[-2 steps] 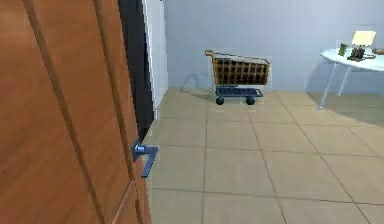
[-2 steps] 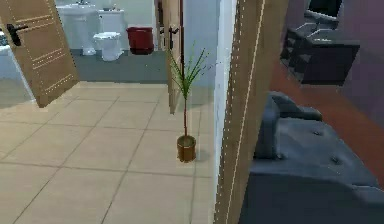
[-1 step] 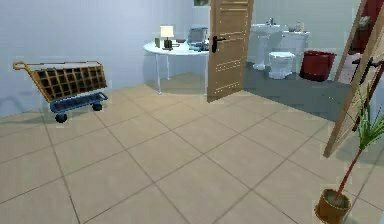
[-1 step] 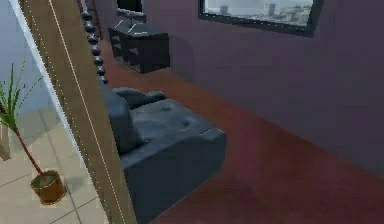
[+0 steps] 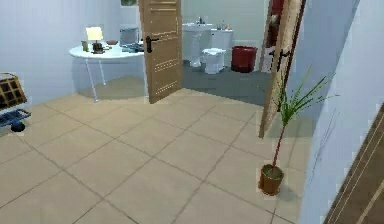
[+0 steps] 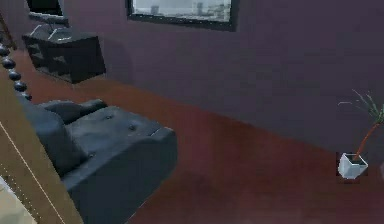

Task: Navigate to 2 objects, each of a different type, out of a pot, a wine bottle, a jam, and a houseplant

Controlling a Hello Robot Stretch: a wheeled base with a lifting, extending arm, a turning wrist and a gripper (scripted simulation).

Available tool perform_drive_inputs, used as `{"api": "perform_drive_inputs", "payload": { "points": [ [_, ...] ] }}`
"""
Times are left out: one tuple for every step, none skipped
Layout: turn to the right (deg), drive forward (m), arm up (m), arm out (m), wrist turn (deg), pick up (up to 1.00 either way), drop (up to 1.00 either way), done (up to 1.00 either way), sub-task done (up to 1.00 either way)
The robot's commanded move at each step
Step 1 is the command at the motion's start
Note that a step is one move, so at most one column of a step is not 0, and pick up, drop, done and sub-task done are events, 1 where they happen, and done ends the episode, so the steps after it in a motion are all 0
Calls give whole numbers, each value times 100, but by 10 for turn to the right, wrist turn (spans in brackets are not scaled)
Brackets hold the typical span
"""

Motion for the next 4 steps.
{"api": "perform_drive_inputs", "payload": {
  "points": [
    [0, 55, 0, 0, 0, 0, 0, 0, 0],
    [-120, 0, 0, 0, 0, 0, 0, 0, 0],
    [0, 100, 0, 0, 0, 0, 0, 0, 0],
    [-270, 0, 0, 0, 0, 0, 0, 0, 0]
  ]
}}
